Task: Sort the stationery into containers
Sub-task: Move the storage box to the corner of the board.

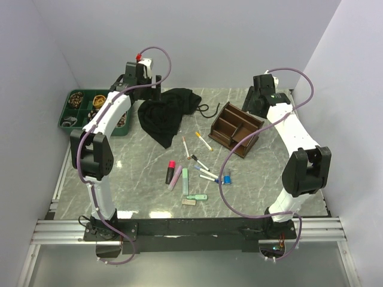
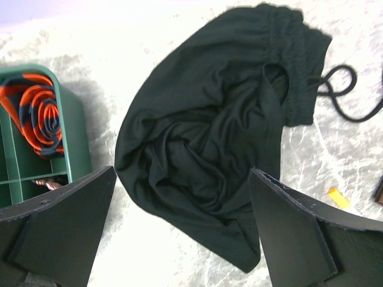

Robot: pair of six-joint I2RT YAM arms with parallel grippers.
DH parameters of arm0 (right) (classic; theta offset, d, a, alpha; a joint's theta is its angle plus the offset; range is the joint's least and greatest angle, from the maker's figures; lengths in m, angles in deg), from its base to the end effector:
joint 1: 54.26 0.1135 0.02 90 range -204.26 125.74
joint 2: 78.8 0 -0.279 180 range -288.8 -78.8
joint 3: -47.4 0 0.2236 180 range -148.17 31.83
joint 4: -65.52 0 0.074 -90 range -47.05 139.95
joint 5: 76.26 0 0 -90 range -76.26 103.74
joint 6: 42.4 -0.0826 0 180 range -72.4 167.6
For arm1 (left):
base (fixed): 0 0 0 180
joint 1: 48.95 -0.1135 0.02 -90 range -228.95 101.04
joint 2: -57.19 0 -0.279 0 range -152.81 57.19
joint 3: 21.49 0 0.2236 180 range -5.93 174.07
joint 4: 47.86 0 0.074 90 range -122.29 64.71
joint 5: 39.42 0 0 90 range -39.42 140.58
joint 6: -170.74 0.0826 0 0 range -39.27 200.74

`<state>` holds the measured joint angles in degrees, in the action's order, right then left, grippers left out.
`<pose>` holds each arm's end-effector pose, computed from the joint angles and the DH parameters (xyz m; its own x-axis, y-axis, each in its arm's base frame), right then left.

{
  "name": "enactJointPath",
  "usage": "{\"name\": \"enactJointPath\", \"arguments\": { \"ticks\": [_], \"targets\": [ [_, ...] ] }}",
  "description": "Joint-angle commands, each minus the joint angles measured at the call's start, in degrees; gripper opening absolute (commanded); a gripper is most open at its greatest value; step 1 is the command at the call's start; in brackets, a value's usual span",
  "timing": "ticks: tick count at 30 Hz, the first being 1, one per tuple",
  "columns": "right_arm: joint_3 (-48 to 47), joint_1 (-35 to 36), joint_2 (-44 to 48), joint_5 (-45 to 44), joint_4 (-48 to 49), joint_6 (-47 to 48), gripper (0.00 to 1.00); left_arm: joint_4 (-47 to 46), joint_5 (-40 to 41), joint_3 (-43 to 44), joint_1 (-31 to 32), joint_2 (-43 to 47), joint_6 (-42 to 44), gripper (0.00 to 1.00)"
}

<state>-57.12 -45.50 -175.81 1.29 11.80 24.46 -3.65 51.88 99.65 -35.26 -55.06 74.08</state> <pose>0.3810 0.0407 0.3080 -0.6566 0.2871 -0.6975 0.2792 0.9515 0.1288 0.4613 -0.1104 0.3158 -0.5833 0.0227 -0.8120 0.1520 0.9850 -0.0816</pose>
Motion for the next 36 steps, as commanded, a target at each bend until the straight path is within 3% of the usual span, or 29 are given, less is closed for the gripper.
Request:
{"name": "enactJointPath", "arguments": {
  "ticks": [1,5,11,24,32,34,36],
  "targets": [
    [-1.6,0.2,-0.5,-1.8,-0.8,-1.6,0.65,0.1,0.6,-0.4,-0.2,2.1,0.3,0.99],
    [-0.5,-0.1,2.2,-5.7,-4.5,-5.2,0.62,0.5,0.3,-0.8,-0.2,2.3,0.4,0.99],
    [1.6,-1.1,4.2,-3.6,-10.1,-8.2,0.62,0.9,0.1,-2.4,-0.2,2.3,0.4,0.99],
    [6.9,-1.2,1.9,-2.3,-11.0,-11.7,0.62,1.8,0.0,-1.1,-0.9,-1.6,-0.2,0.99],
    [5.8,-2.4,-2.3,-2.3,-9.5,-11.4,0.54,2.1,0.2,-1.3,-0.9,-1.5,-1.7,0.99],
    [5.4,-2.7,-3.2,-2.1,-9.1,-9.9,0.42,1.9,0.5,-1.5,-0.9,-1.1,-1.5,0.99],
    [4.1,-3.1,-4.2,-2.2,-9.0,-9.2,0.38,1.8,0.8,-1.7,-0.9,-0.6,-1.3,0.99]
  ]
}}
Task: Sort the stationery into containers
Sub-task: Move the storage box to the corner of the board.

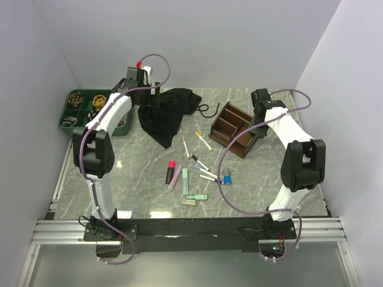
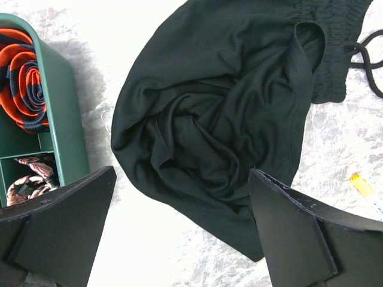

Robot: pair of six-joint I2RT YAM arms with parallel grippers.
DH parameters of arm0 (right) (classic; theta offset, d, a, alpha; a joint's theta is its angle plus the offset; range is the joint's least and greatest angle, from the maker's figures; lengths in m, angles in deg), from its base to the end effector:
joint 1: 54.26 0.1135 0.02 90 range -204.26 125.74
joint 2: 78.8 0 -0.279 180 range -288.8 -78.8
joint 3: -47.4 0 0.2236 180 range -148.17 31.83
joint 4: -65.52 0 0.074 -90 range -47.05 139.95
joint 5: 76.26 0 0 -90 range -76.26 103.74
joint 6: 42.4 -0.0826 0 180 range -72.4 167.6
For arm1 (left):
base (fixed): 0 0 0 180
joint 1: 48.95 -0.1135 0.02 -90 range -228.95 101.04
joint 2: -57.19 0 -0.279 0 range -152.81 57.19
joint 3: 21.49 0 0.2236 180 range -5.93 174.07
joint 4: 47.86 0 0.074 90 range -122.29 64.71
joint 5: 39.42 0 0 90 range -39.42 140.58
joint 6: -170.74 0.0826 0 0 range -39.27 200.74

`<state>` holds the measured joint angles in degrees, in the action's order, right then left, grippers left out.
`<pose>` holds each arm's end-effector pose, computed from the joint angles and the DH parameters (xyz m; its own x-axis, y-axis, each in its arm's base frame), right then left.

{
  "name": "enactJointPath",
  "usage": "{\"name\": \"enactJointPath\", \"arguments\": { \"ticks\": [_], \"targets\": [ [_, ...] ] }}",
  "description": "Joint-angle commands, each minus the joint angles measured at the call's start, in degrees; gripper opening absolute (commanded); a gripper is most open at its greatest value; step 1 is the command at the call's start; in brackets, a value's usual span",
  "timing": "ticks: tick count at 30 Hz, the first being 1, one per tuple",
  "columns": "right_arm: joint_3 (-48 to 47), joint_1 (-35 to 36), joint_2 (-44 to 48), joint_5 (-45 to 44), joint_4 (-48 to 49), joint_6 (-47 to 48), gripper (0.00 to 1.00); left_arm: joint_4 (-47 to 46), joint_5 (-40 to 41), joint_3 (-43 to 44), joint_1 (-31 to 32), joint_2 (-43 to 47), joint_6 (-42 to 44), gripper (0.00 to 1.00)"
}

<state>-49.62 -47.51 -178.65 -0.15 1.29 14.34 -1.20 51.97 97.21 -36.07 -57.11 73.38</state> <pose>0.3510 0.0216 0.2354 -0.7763 0.4442 -0.4472 0.4839 0.8747 0.0289 0.4622 -0.1036 0.2796 -0.6765 0.0233 -0.7361 0.1197 0.9897 -0.0786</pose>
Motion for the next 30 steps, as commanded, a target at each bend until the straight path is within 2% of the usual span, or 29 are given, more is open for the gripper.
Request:
{"name": "enactJointPath", "arguments": {
  "ticks": [1,3,4,9,11,15,17,21,26,30],
  "targets": [
    [-3.9,-1.1,-1.7,-0.5,1.9,2.1,0.35,-0.7,1.0,0.4,-0.1,1.6,-0.5,0.99],
    [-5.6,-1.1,-2.4,0.1,3.1,4.0,0.28,-0.8,1.2,-0.1,-0.1,2.3,-0.3,1.00],
    [-6.9,-1.1,-2.7,0.7,4.3,6.3,0.21,-0.9,1.3,-0.6,-0.1,2.4,-0.1,0.99],
    [-11.0,-1.2,-6.7,0.3,8.4,16.1,0.16,-1.2,1.7,-3.4,-0.1,4.1,1.1,1.00],
    [-13.9,-1.6,-8.6,-0.3,10.1,18.6,0.08,-1.6,2.0,-3.9,-0.1,4.6,1.6,0.99],
    [-18.6,-3.1,-14.0,2.1,12.6,21.9,0.00,-2.2,1.4,-5.0,-0.1,5.2,2.1,0.99],
    [-20.8,-3.7,-15.3,2.6,15.0,23.0,0.00,-2.0,0.6,-5.0,-0.1,5.7,2.5,0.99],
    [-27.3,-3.8,-20.1,2.4,17.5,27.1,0.00,-4.1,-7.8,-8.6,-0.1,8.9,5.1,1.00],
    [-29.3,-3.8,-21.9,4.2,20.2,32.0,0.00,-3.8,-15.3,-14.6,0.2,14.0,9.4,0.99],
    [-28.1,-3.9,-21.6,5.3,24.5,36.0,0.00,-1.8,-16.8,-17.0,0.6,15.6,9.7,0.99]
  ]
}}
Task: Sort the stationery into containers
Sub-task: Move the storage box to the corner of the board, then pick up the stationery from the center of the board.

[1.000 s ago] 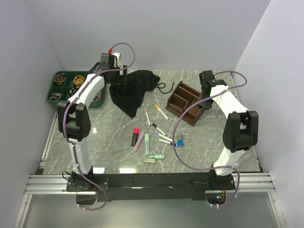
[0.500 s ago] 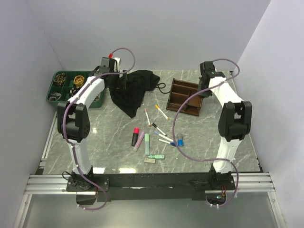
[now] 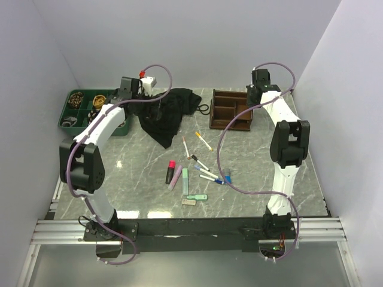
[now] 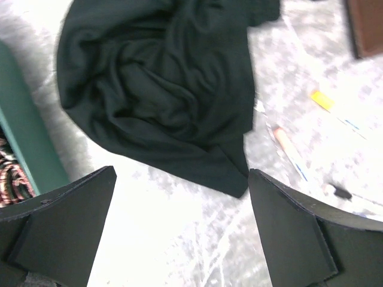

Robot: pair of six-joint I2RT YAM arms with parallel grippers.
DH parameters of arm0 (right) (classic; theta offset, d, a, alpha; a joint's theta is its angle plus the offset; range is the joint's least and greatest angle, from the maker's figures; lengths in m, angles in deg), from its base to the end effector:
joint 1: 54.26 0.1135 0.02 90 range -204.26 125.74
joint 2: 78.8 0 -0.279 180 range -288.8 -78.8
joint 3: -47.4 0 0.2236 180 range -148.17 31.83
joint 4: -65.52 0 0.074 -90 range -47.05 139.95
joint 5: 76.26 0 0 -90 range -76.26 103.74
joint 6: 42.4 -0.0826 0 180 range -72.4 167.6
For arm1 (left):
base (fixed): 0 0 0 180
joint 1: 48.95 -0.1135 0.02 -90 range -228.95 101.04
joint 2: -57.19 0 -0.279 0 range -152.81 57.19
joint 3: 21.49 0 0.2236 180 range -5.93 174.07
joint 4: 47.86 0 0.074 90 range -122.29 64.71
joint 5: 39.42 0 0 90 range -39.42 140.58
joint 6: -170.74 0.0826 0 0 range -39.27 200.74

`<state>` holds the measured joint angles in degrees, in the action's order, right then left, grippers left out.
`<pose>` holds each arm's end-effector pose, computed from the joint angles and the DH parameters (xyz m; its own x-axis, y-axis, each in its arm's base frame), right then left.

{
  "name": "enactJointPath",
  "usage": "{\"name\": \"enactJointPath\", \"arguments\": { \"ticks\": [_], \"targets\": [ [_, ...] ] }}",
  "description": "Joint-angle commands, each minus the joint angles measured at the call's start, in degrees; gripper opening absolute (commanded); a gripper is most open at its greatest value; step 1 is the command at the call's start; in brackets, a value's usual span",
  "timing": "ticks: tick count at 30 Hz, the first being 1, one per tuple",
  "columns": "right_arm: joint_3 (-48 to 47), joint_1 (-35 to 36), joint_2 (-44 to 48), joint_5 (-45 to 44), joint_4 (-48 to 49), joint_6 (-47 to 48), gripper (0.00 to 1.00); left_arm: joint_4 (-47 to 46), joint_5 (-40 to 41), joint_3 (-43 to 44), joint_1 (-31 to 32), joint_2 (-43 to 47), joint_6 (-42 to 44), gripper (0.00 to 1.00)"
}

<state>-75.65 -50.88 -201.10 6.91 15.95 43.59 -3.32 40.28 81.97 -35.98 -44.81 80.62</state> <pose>0.4951 0.0194 0.2348 -0.7481 0.0254 -0.6631 0.0721 0.9965 -0.0432 0.4010 -0.1075 0.2860 -0.6663 0.1514 -0.7301 0.3467 0.9298 -0.1237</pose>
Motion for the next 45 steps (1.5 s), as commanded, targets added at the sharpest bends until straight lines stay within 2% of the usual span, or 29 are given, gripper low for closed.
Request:
{"name": "enactJointPath", "arguments": {
  "ticks": [1,8,15,16,17,19,20,23,26,31,37,38,41,44,45],
  "targets": [
    [-2.0,-0.4,0.7,-0.7,11.0,7.6,0.00,0.8,-5.9,-2.1,0.6,3.8,2.2,0.99],
    [-4.1,-0.4,-0.2,0.1,11.1,8.7,0.00,1.0,-5.2,-5.4,1.9,6.0,1.9,0.99],
    [-1.0,-0.4,0.1,-0.5,9.2,7.6,0.01,1.6,-4.6,-7.9,2.8,7.7,1.0,1.00],
    [-0.3,-0.5,0.7,-0.8,9.3,7.4,0.04,1.6,-4.5,-8.1,2.8,8.0,1.0,0.99],
    [0.3,-0.5,0.9,-1.0,9.3,6.8,0.12,1.6,-4.4,-8.4,2.8,8.3,1.0,0.99],
    [1.7,-0.5,1.6,-1.7,9.4,6.0,0.21,2.0,-3.9,-8.7,2.8,9.0,1.1,0.99],
    [2.2,-0.5,1.7,-1.8,9.2,5.0,0.31,2.2,-4.0,-9.1,2.8,9.2,1.1,0.99],
    [2.5,-0.4,2.0,-2.2,7.9,4.1,0.45,2.0,-3.7,-10.4,2.8,10.5,1.0,0.99],
    [2.7,-0.5,3.6,-2.7,5.5,1.6,0.51,1.5,-2.3,-11.5,2.8,12.0,0.6,0.99],
    [9.1,-0.2,14.9,0.5,2.6,1.0,0.55,2.0,5.5,-14.2,4.2,14.8,-3.9,0.99],
    [23.4,1.5,29.9,6.6,-1.2,2.2,0.55,3.7,10.0,-20.3,8.7,19.5,-8.7,1.00],
    [25.5,2.1,31.4,14.1,-3.9,3.5,0.55,4.6,9.3,-20.9,8.8,20.2,-9.1,0.98],
    [29.5,5.6,36.4,21.5,-7.7,9.6,0.55,5.2,6.1,-24.4,8.8,24.4,-11.2,0.95],
    [31.6,8.0,39.3,22.8,-9.4,4.6,0.55,5.4,1.6,-28.7,8.9,29.0,-15.6,0.87],
    [32.7,8.0,40.8,23.9,-9.1,-0.3,0.55,5.0,0.8,-31.2,8.9,29.7,-17.8,0.85]
  ]
}}
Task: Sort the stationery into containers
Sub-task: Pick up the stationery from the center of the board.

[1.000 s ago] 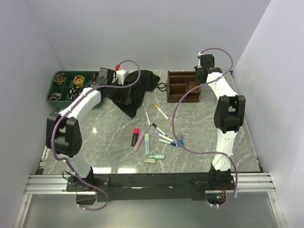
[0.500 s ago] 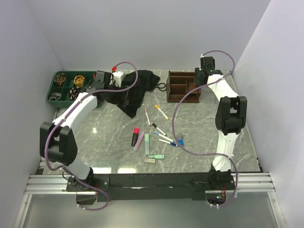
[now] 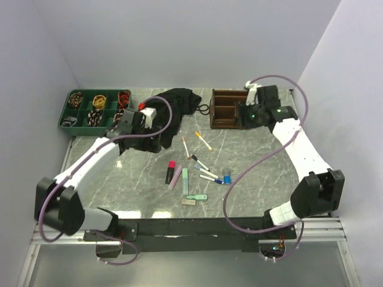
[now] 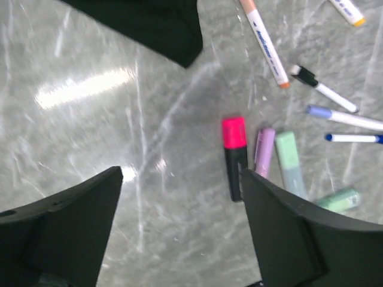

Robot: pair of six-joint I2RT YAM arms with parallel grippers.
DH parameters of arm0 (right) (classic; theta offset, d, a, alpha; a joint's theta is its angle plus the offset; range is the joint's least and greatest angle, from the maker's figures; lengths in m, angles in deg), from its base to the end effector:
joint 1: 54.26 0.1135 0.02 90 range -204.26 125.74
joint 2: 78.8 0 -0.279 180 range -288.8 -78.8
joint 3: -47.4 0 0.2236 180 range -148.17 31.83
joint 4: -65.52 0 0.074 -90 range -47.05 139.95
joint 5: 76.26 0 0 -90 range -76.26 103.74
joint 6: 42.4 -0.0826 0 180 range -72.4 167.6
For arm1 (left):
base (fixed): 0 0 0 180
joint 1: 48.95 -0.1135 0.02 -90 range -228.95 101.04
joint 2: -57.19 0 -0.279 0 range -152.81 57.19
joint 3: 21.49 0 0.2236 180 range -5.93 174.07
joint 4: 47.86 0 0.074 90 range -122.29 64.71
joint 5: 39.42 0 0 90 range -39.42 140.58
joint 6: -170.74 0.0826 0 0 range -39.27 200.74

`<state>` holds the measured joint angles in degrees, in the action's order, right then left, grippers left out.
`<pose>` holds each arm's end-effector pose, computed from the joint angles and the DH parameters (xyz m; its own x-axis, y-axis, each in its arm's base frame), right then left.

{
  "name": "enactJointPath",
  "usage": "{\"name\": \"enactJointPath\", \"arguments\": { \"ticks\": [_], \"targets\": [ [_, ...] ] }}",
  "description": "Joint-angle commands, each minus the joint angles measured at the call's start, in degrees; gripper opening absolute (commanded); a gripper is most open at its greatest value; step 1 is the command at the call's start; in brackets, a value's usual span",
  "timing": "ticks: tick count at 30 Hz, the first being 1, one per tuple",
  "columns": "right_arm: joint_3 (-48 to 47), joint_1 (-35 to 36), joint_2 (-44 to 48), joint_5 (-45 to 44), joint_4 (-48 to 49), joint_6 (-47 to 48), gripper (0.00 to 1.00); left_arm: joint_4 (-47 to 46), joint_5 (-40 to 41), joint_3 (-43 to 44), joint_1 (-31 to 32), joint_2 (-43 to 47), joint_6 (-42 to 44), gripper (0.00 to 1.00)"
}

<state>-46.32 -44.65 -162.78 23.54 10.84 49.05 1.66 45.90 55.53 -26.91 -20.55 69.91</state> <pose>0.3143 0.0675 0.3190 -0.6891 -0.1420 -0.7107 -0.3008 0.9482 0.1023 0.2610 -0.1129 0.2632 -0.7792 0.1134 -0.6164 0.2810 0.9423 -0.1818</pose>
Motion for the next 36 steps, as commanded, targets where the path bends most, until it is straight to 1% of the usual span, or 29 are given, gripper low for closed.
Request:
{"name": "enactJointPath", "arguments": {
  "ticks": [1,2,3,5,9,17,24,29,32,33,36],
  "targets": [
    [5.4,1.8,3.4,7.6,-3.5,-7.5,0.55,-0.3,-5.3,-6.1,-0.2,5.8,-8.4,0.82],
    [6.3,1.9,4.0,7.9,-3.1,-8.9,0.55,-0.8,-5.6,-7.3,-0.2,5.8,-10.3,0.78],
    [7.1,1.9,5.1,8.2,-2.8,-11.3,0.55,-1.3,-5.9,-9.2,-0.2,5.6,-11.0,0.75],
    [9.6,2.0,6.4,8.5,-1.6,-12.6,0.55,-2.7,-6.8,-10.0,-0.2,3.8,-12.2,0.71],
    [13.1,1.9,10.8,7.4,0.3,-14.0,0.56,-2.4,-7.0,-8.5,0.9,-0.1,-14.2,0.68],
    [20.1,-1.3,18.5,8.8,2.0,-16.0,0.57,-4.3,-4.7,-6.4,3.4,-7.2,-14.5,0.67],
    [24.7,-4.3,23.5,9.4,2.2,-15.8,0.57,-5.2,-2.4,-1.0,7.2,-13.8,-12.4,0.66],
    [26.3,-6.3,24.7,10.0,2.4,-16.0,0.57,-5.0,0.6,1.6,10.0,-18.4,-11.8,0.71],
    [26.0,-7.5,24.7,10.0,2.2,-15.9,0.57,-4.2,2.7,3.2,11.2,-20.6,-11.2,0.70],
    [25.9,-7.8,24.8,10.0,2.1,-15.8,0.57,-3.9,4.5,3.4,11.7,-21.1,-11.3,0.70],
    [25.8,-8.9,24.9,9.9,2.1,-15.9,0.57,-2.8,4.5,3.3,11.9,-22.2,-11.8,0.68]
  ]
}}
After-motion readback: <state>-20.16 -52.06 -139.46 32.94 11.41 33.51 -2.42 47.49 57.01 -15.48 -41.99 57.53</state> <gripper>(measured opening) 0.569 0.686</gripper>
